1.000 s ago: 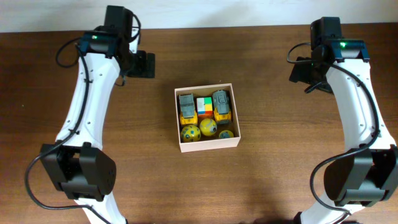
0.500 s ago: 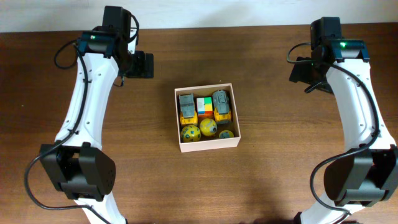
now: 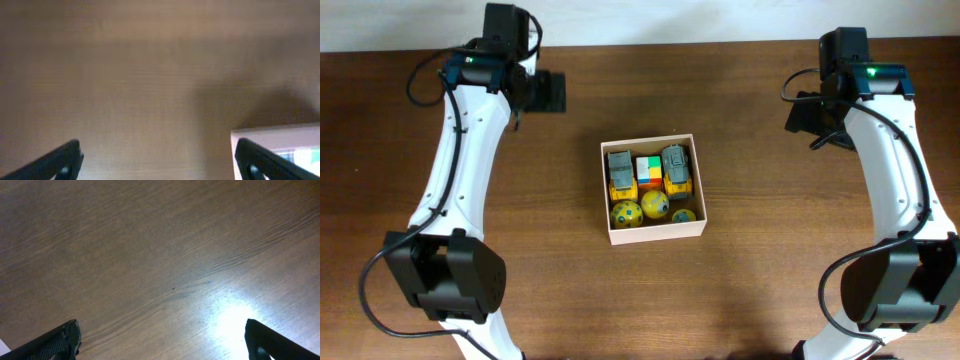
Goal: Pack container
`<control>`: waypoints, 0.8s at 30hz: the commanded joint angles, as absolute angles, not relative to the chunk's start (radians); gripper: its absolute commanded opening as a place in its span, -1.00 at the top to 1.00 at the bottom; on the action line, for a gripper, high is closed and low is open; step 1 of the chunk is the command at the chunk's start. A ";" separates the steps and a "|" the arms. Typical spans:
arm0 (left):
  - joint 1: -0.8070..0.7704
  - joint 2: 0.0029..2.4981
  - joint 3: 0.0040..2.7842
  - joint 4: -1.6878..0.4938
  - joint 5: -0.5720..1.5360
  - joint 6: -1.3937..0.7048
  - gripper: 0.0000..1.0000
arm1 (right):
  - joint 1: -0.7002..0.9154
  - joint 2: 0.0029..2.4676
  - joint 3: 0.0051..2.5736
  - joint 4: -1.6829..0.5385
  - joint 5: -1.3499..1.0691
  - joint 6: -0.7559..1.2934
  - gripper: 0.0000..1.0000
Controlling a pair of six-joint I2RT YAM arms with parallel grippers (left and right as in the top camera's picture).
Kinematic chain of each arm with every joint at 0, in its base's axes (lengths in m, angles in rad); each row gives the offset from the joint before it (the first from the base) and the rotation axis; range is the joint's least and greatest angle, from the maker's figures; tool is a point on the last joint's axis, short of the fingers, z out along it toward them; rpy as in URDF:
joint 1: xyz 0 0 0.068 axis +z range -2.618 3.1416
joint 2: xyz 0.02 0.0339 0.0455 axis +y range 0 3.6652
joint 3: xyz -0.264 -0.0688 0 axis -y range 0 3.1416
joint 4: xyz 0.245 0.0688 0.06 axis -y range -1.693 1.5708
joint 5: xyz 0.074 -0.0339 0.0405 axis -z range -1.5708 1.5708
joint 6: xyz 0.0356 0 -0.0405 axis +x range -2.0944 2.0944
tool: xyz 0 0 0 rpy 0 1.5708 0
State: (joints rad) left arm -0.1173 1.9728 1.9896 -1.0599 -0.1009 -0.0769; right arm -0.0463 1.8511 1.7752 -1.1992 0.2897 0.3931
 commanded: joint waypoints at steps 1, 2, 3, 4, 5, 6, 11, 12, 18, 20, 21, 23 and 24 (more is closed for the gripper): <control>-0.118 1.874 1.983 -0.950 -0.110 -0.093 -0.99 | -0.046 1.855 1.766 -1.197 0.292 0.405 -0.97; -0.120 1.850 1.975 -0.912 -0.107 -0.093 -0.99 | -0.046 1.855 1.766 -1.197 0.292 0.405 -0.98; -0.120 1.821 1.962 -0.869 -0.103 -0.092 -0.99 | -0.046 1.855 1.766 -1.197 0.292 0.405 -0.97; -0.120 1.799 1.950 -0.839 -0.101 -0.092 -0.98 | -0.046 1.855 1.766 -1.197 0.292 0.405 -0.97; -0.120 1.768 1.927 -0.799 -0.100 -0.091 -0.99 | -0.046 1.855 1.766 -1.197 0.292 0.405 -0.98; -0.120 1.739 1.901 -0.765 -0.098 -0.089 -0.99 | -0.046 1.855 1.766 -1.197 0.292 0.405 -0.98; -0.099 1.559 1.699 -0.600 -0.098 -0.086 -0.99 | -0.046 1.855 1.766 -1.197 0.292 0.405 -0.97; -0.092 1.515 1.641 -0.564 -0.094 -0.086 -0.99 | -0.046 1.855 1.766 -1.197 0.292 0.405 -0.97; -0.041 1.247 1.239 -0.307 -0.040 -0.086 -0.99 | -0.046 1.855 1.766 -1.197 0.292 0.405 -0.97; -0.022 1.146 1.086 -0.199 -0.009 -0.086 -0.99 | -0.046 1.855 1.766 -1.197 0.292 0.405 -0.98; -0.015 1.099 1.016 -0.150 0.006 -0.086 -0.99 | -0.046 1.855 1.766 -1.197 0.292 0.405 -0.98; -0.002 1.002 0.874 -0.058 0.029 -0.086 -0.99 | -0.046 1.855 1.766 -1.197 0.292 0.405 -0.97; 0.002 0.953 0.806 -0.023 0.031 -0.086 -0.99 | -0.046 1.855 1.766 -1.197 0.292 0.405 -0.97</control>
